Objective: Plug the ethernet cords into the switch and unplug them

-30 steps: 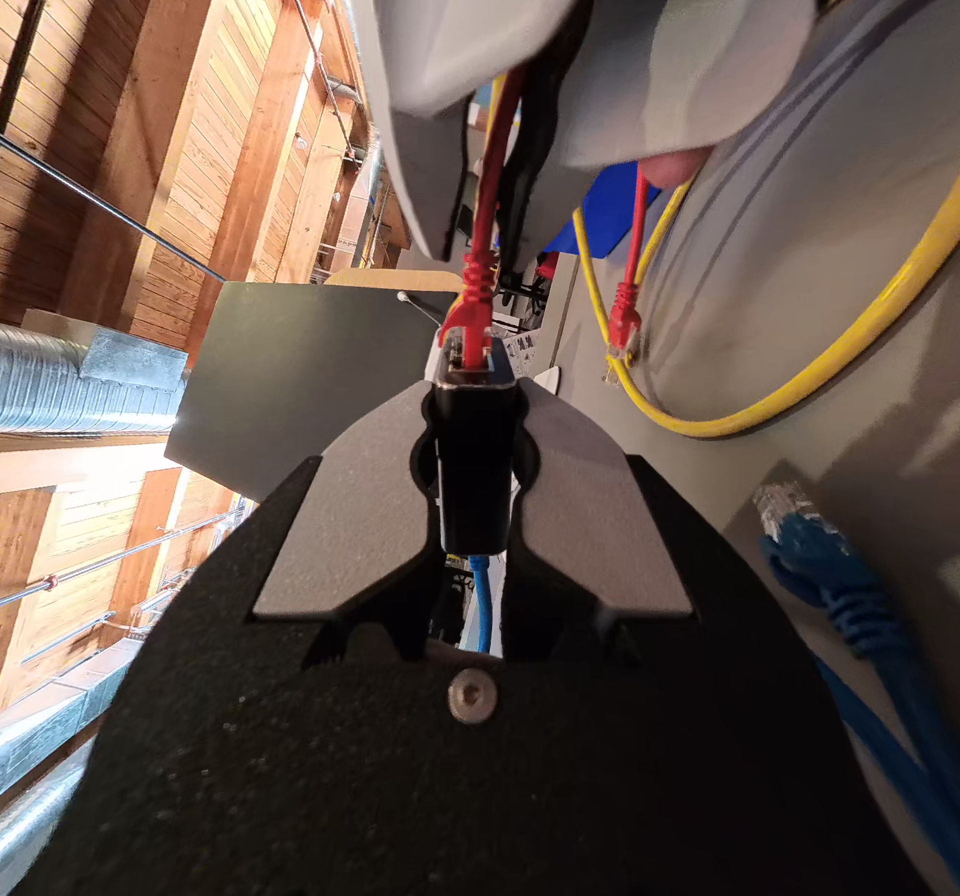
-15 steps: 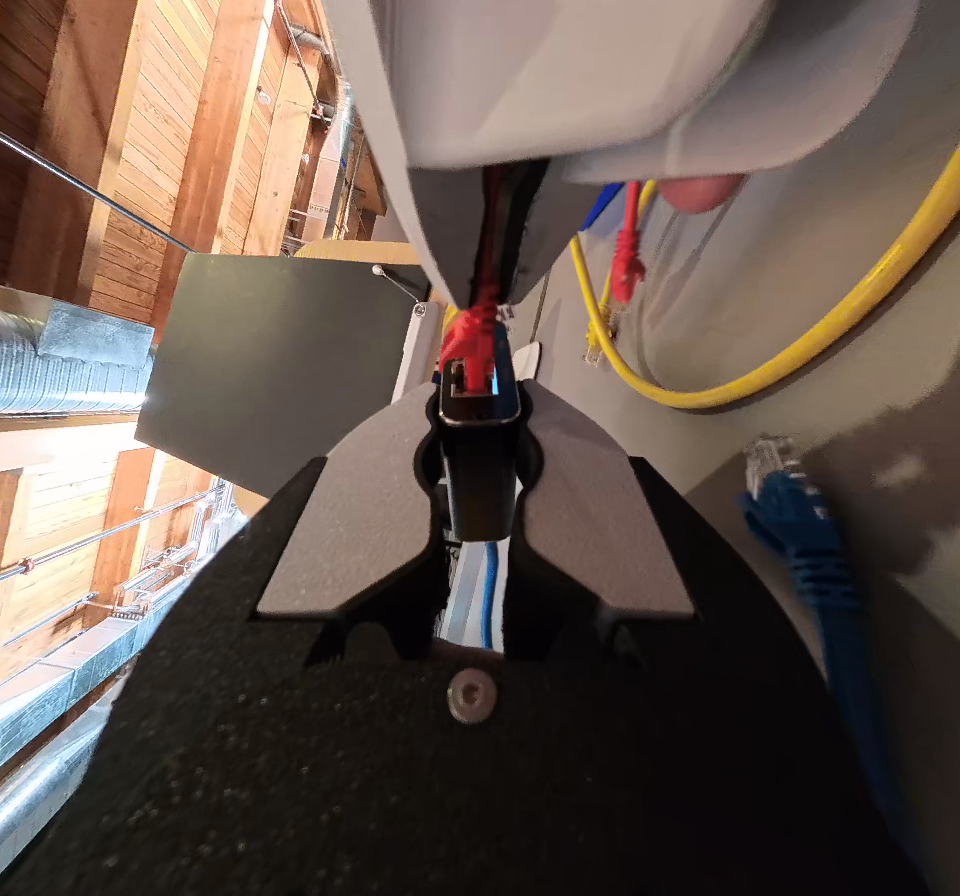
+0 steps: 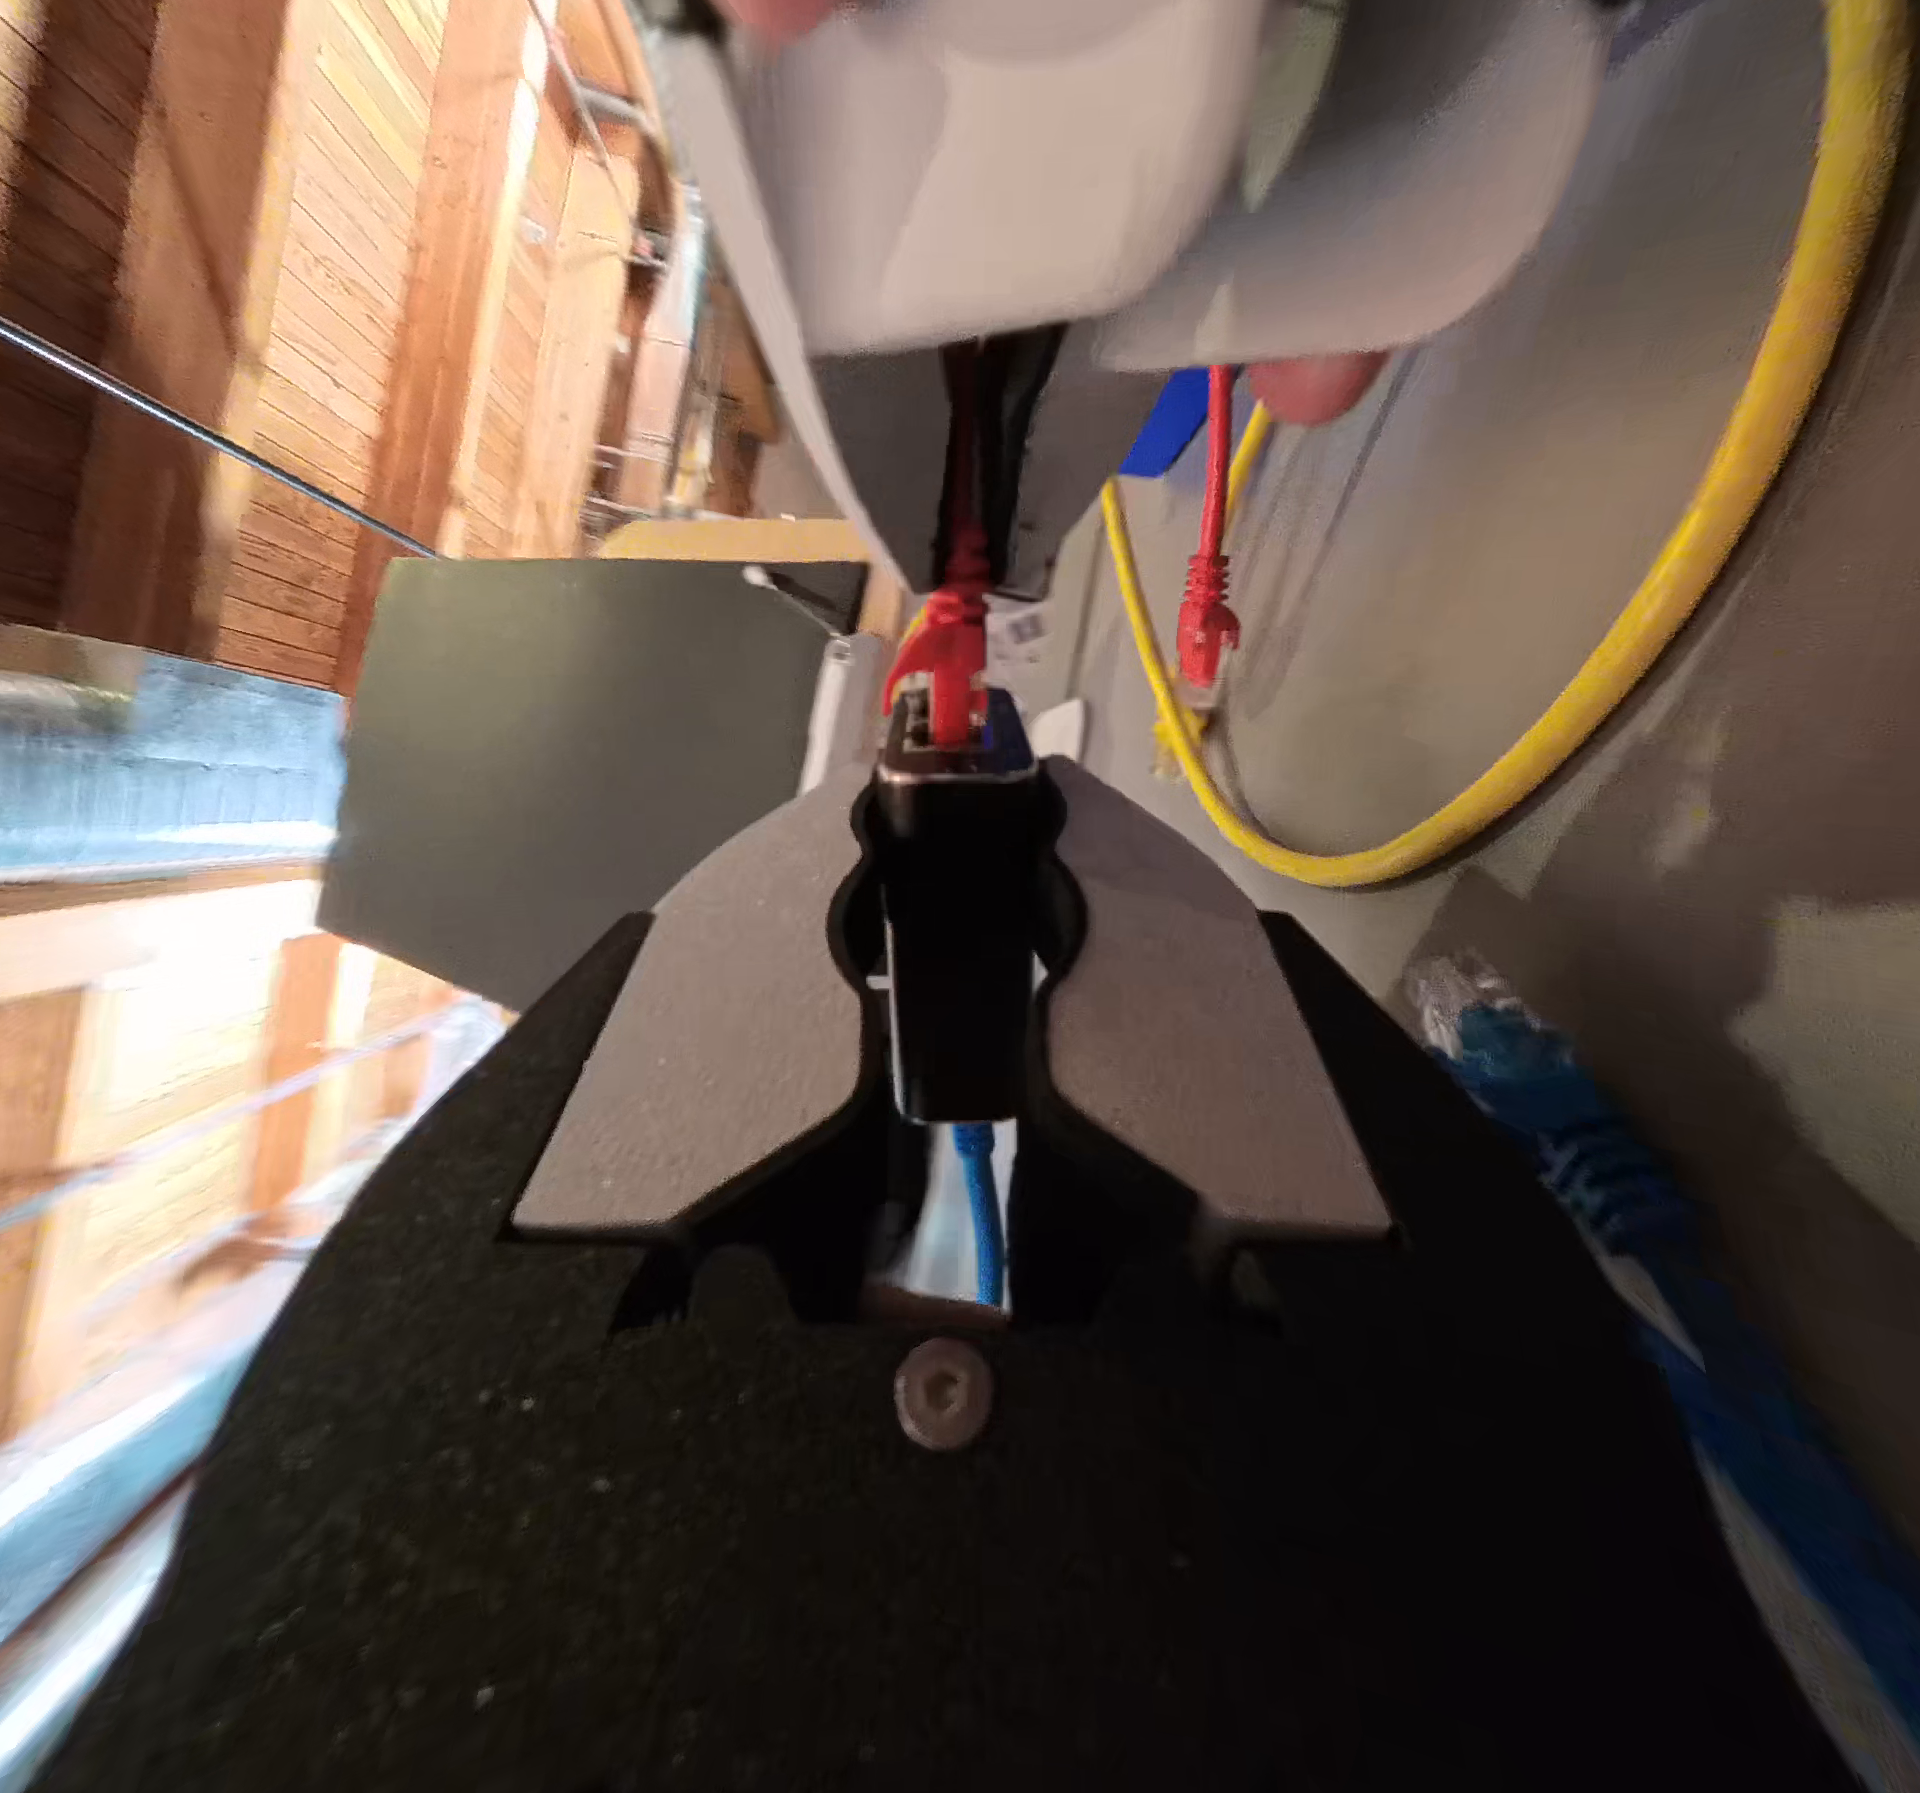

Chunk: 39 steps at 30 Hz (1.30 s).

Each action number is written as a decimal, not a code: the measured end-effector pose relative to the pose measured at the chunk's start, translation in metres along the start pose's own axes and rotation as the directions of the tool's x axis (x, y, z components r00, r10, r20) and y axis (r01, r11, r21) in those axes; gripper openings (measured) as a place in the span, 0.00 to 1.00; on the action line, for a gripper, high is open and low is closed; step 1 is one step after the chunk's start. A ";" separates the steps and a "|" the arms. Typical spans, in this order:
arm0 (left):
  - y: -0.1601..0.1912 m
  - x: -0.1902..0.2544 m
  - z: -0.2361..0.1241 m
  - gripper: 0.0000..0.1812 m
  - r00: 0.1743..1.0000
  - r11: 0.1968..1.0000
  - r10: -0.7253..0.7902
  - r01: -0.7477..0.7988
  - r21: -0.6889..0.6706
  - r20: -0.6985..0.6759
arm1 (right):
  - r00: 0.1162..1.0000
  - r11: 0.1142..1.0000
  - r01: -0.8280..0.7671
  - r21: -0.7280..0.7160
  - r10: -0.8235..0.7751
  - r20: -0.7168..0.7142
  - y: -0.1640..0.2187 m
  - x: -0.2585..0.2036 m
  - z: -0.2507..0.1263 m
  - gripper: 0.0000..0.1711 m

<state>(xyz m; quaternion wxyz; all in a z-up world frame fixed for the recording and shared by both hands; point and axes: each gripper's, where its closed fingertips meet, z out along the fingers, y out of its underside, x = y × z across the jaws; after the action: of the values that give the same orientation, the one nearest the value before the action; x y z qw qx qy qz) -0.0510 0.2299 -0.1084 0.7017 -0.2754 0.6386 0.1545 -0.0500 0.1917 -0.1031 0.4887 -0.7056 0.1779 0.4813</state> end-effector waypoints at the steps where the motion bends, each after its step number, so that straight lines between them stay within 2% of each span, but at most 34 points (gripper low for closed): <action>1: 0.001 0.001 0.001 0.13 0.999 0.999 -0.043 0.043 0.008 -0.029 | 1.000 1.000 0.012 -0.016 -0.012 0.008 0.001 0.000 0.000 0.06; 6: 0.001 -0.003 0.000 0.14 0.998 0.998 -0.059 0.060 0.031 -0.032 | 0.997 0.996 0.074 -0.057 -0.073 0.019 -0.001 -0.005 -0.001 0.05; 10: 0.003 -0.001 0.000 0.14 0.994 0.995 -0.091 0.093 0.026 -0.063 | 0.998 0.996 0.058 -0.066 -0.056 0.034 0.000 -0.005 -0.001 0.05; 12: 0.008 -0.002 0.001 0.14 0.982 0.986 -0.165 0.166 0.000 -0.092 | 0.996 0.994 0.084 -0.063 -0.082 0.036 0.001 -0.009 0.003 0.06; 13: 0.016 -0.007 0.002 0.14 0.970 0.974 -0.225 0.223 -0.034 -0.094 | 0.993 0.992 0.113 -0.065 -0.110 0.051 0.001 -0.014 0.003 0.02; 14: 0.026 -0.014 0.005 0.14 0.943 0.948 -0.317 0.312 -0.067 -0.098 | 0.987 0.986 0.152 -0.063 -0.148 0.064 0.000 -0.020 0.003 0.06; 15: 0.035 -0.023 0.008 0.14 0.889 0.895 -0.444 0.435 -0.097 -0.115 | 0.977 0.976 0.208 -0.068 -0.204 0.059 -0.001 -0.023 0.001 0.12; 16: 0.040 -0.031 0.010 0.14 0.798 0.812 -0.583 0.571 -0.116 -0.152 | 0.960 0.958 0.275 -0.079 -0.270 0.068 0.000 -0.028 -0.001 0.14; 18: 0.035 -0.047 0.010 0.13 0.535 0.581 -0.796 0.807 -0.107 -0.284 | 0.919 0.913 0.394 -0.110 -0.386 0.083 0.000 -0.037 -0.002 0.22; 19: 0.030 -0.057 0.008 0.13 0.404 0.461 -0.847 0.882 -0.100 -0.347 | 0.891 0.882 0.454 -0.127 -0.449 0.071 -0.003 -0.039 -0.001 0.26; 21: 0.019 -0.071 0.003 0.13 0.167 0.254 -0.868 0.959 -0.130 -0.468 | 0.823 0.814 0.566 -0.130 -0.566 0.035 -0.018 -0.045 0.001 0.31; 23: 0.007 -0.085 -0.005 0.13 -0.006 0.093 -0.822 0.985 -0.144 -0.569 | 0.762 0.756 0.645 -0.111 -0.647 0.022 -0.033 -0.060 0.006 0.34; 25: -0.005 -0.096 -0.014 0.13 -0.167 -0.053 -0.724 0.981 -0.188 -0.669 | 0.724 0.716 0.689 -0.115 -0.685 0.075 -0.040 -0.081 0.012 0.37; 26: -0.009 -0.101 -0.018 0.13 -0.210 -0.093 -0.688 0.975 -0.203 -0.694 | 0.707 0.697 0.707 -0.118 -0.695 0.131 -0.039 -0.092 0.013 0.39; 29: -0.023 -0.118 -0.033 0.13 -0.304 -0.177 -0.533 0.953 -0.247 -0.790 | 0.632 0.603 0.775 -0.190 -0.725 0.276 -0.032 -0.101 0.012 0.37; 32: -0.035 -0.131 -0.041 0.13 -0.344 -0.227 -0.433 0.936 -0.269 -0.833 | 0.632 0.606 0.770 -0.200 -0.681 0.371 -0.031 -0.107 0.016 0.30; 34: -0.044 -0.134 -0.040 0.13 -0.335 -0.225 -0.415 0.938 -0.262 -0.846 | 0.642 0.610 0.759 -0.228 -0.642 0.419 -0.025 -0.110 0.020 0.24; 35: -0.046 -0.134 -0.038 0.13 -0.321 -0.215 -0.429 0.944 -0.250 -0.844 | 0.622 0.593 0.774 -0.222 -0.651 0.435 -0.025 -0.111 0.020 0.16; 38: -0.044 -0.136 -0.031 0.14 -0.286 -0.164 -0.488 0.958 -0.235 -0.824 | 0.590 0.566 0.801 -0.196 -0.691 0.418 -0.033 -0.109 0.021 0.16; 39: -0.039 -0.140 -0.028 0.16 -0.266 -0.149 -0.527 0.964 -0.220 -0.807 | 0.563 0.532 0.823 -0.198 -0.720 0.406 -0.037 -0.106 0.021 0.16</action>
<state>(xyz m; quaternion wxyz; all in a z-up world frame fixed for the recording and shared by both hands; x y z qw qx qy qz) -0.0705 0.2009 0.0353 0.3206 -0.4491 0.4563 -0.6981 -0.0842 0.2032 0.0056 0.5306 -0.7134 -0.3186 0.3286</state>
